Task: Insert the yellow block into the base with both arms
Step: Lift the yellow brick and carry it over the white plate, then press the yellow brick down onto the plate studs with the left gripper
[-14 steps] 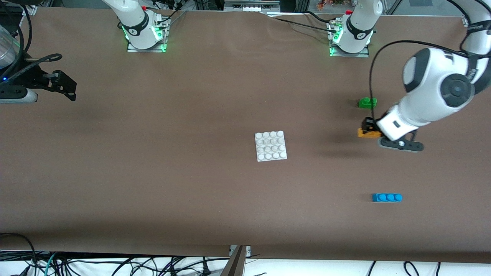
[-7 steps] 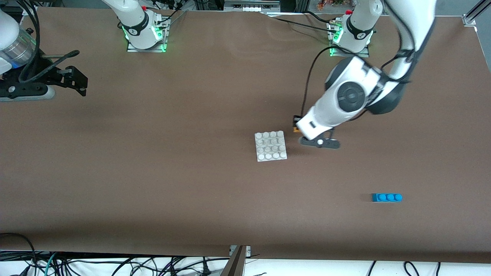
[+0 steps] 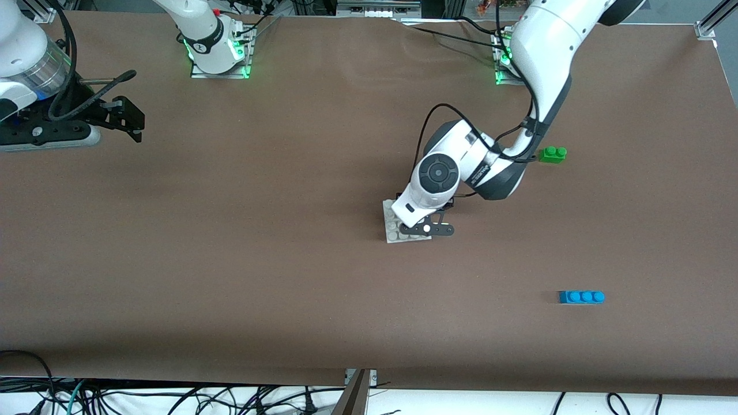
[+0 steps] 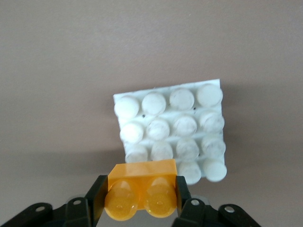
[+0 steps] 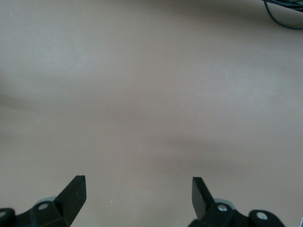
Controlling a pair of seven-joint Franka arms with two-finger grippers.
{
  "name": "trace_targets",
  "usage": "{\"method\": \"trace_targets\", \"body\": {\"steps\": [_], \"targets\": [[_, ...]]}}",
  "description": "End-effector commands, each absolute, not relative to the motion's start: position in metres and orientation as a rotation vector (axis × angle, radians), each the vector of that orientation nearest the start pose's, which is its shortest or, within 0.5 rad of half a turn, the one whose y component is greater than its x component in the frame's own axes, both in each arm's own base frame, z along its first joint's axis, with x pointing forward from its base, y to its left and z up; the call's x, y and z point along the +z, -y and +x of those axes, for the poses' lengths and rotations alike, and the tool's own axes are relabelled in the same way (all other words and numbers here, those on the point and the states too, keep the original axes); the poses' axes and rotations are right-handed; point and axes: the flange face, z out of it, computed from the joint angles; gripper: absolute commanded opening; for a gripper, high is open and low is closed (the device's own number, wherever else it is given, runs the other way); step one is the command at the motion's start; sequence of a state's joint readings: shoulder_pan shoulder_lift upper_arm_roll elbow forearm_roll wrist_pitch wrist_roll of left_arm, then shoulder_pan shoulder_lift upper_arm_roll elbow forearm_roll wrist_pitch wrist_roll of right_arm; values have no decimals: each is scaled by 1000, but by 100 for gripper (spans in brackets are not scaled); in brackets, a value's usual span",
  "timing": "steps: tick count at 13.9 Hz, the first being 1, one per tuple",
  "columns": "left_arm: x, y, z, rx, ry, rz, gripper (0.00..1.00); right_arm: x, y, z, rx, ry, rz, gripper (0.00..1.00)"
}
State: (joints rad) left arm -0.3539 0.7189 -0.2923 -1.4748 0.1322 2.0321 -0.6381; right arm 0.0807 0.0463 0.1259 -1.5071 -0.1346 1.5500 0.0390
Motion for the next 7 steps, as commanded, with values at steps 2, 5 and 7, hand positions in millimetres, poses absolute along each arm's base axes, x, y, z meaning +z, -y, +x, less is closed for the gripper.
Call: {"method": "trace_targets", "body": {"steps": [2,5,7], "targets": [[243,402,595,151,40,-3153,26,639,-95,555,-28,249,-3270,99],[236,407,591,161,73,-3144,26,638,-94,555,-27,234,-3273,99],[234,407,590,170,85,-3147,26,638,-94,555,-26,234,-3272,99]]}}
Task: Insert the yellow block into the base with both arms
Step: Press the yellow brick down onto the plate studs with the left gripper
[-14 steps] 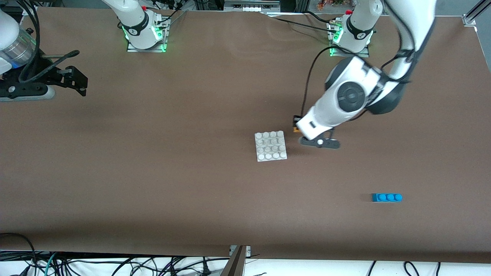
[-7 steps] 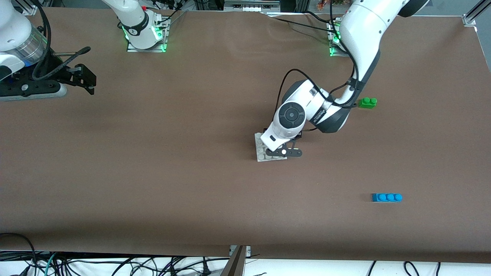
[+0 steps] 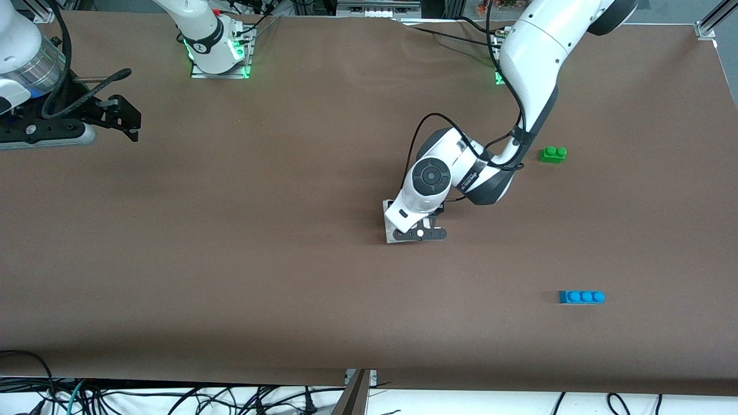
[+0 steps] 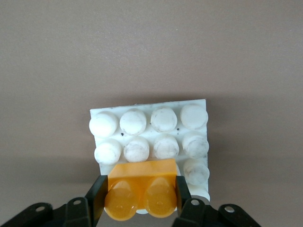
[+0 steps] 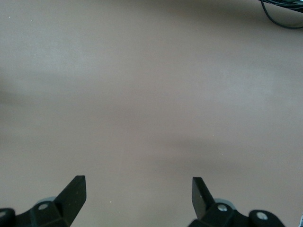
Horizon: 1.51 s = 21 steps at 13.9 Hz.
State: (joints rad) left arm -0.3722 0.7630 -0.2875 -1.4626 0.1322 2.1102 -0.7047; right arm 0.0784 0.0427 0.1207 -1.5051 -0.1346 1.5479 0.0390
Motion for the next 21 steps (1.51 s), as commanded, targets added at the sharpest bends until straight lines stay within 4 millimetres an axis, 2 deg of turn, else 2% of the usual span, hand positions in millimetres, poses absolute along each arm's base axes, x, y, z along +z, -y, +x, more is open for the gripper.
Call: {"method": "trace_targets", "body": {"steps": [1,7,17,18,19,20,21], "targets": [[236,407,590,167,83,-3147,26,638,-94,556,-31,231,-3271,99],[234,410,587,172,73,-3144,26,628,-98,558,12,255,-3248,99],[217,419,577,200,43,-3130,28,633,-106,558,-12,226,-3144,99],[217,418,578,202,49,-3131,40,633,-107,558,-12,226,-3140,99],[218,418,578,200,82,-3130,91,636,-106,555,-11,226,-3140,99],[221,419,579,189,110,-3128,100,636,-106,555,-9,226,-3140,99],[223,418,580,186,116,-3130,100,636,-106,556,-16,223,-3139,99]]}}
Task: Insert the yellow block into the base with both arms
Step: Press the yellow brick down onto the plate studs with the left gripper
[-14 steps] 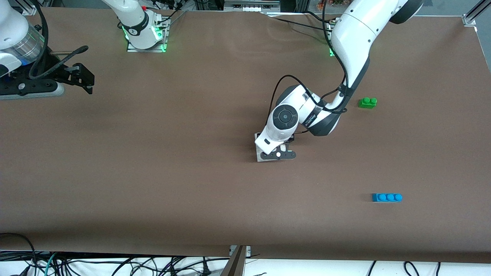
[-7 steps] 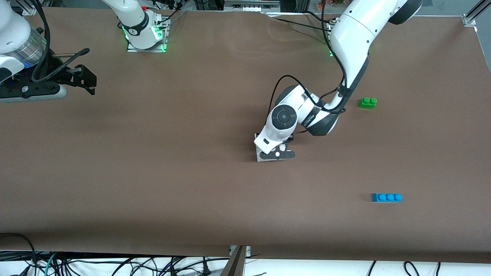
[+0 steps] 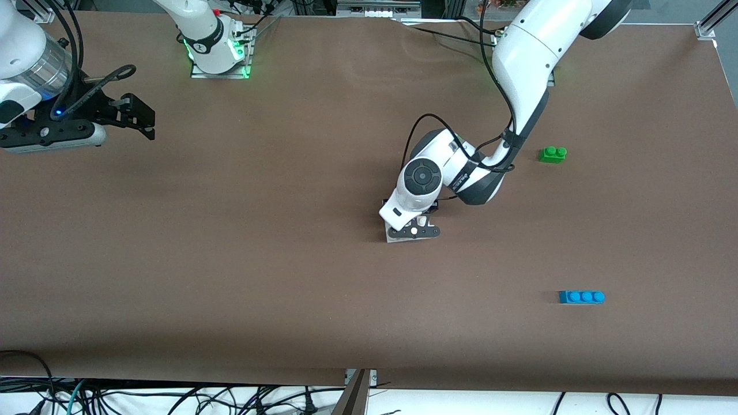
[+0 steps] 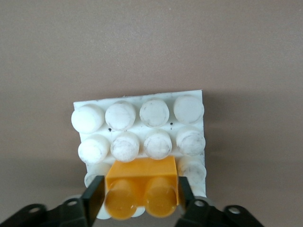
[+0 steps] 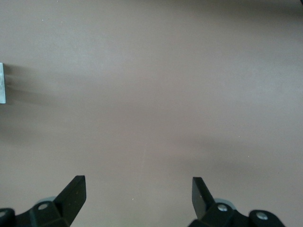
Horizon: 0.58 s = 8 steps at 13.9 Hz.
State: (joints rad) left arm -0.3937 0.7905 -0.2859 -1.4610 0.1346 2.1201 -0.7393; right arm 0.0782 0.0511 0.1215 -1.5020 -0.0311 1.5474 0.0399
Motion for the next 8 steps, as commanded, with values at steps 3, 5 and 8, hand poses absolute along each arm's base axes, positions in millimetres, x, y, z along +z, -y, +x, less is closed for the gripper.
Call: {"method": "trace_targets", "body": {"steps": [3,5,8], "targets": [[242,409,586,173,132,-3129,100,634,-106,557,-14,233,-3140,99],[273,388,596,188,162,-3104,100,632,-105,558,-11,221,-3138,99],[334,354,601,206,220,-3055,100,633,-105,561,-40,216,-3137,99]]}}
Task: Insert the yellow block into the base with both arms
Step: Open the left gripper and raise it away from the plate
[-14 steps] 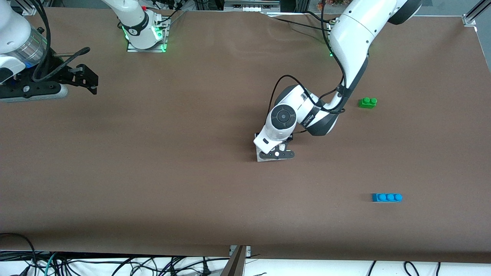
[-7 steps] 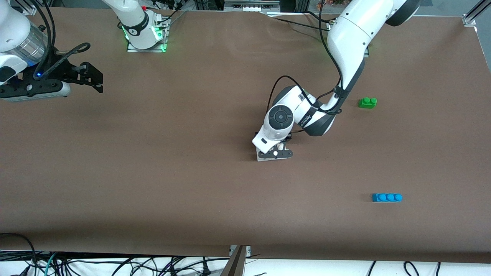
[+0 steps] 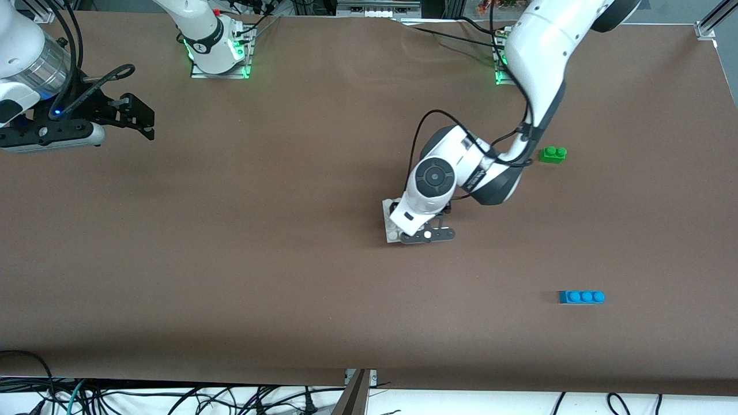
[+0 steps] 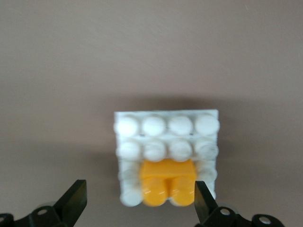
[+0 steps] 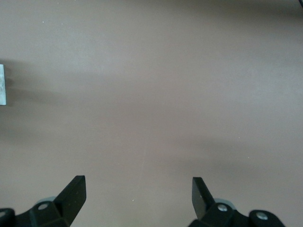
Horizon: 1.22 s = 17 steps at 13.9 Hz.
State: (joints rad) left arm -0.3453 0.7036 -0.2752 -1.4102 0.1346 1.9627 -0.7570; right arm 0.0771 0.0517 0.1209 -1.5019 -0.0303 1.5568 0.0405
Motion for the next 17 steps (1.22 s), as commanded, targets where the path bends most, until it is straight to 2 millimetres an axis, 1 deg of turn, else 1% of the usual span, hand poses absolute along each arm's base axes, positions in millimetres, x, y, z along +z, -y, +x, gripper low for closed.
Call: {"method": "trace_targets", "body": {"steps": [1,2,4,5,6,7,8,10,11,12,13,14,15,16,17], "targets": [[355,334,605,213,251,-3038,100,633,-104,561,-42,214,-3137,99],[379,314,611,199,241,-3041,100,633,-104,561,-42,214,-3137,99],[428,267,619,202,183,-3082,100,633,-102,562,-42,211,-3137,99],[460,238,621,212,170,-3129,100,633,-101,562,-42,209,-3137,99],[484,202,622,232,108,-3174,100,633,-98,562,-41,197,-3130,99],[504,171,621,243,10,-3208,100,633,-95,563,-36,177,-3106,99],[526,146,615,243,-40,-3213,100,633,-88,564,-34,158,-3091,99],[545,121,600,319,-34,-3175,100,633,-84,565,-30,157,-3081,99],[552,105,595,346,-20,-3170,100,633,-84,565,-33,157,-3081,99],[557,95,592,349,-50,-3171,100,633,-84,565,-33,157,-3081,99],[566,90,586,317,-86,-3160,100,633,-84,565,-33,157,-3081,99],[564,91,579,315,-99,-3156,100,633,-84,565,-33,157,-3081,99],[572,73,573,231,-70,-3156,100,633,-84,565,-33,157,-3081,99],[567,66,564,176,-130,-3161,100,633,-83,565,-30,152,-3081,99],[564,59,549,116,-223,-3154,100,633,-84,565,-28,155,-3081,99]]}}
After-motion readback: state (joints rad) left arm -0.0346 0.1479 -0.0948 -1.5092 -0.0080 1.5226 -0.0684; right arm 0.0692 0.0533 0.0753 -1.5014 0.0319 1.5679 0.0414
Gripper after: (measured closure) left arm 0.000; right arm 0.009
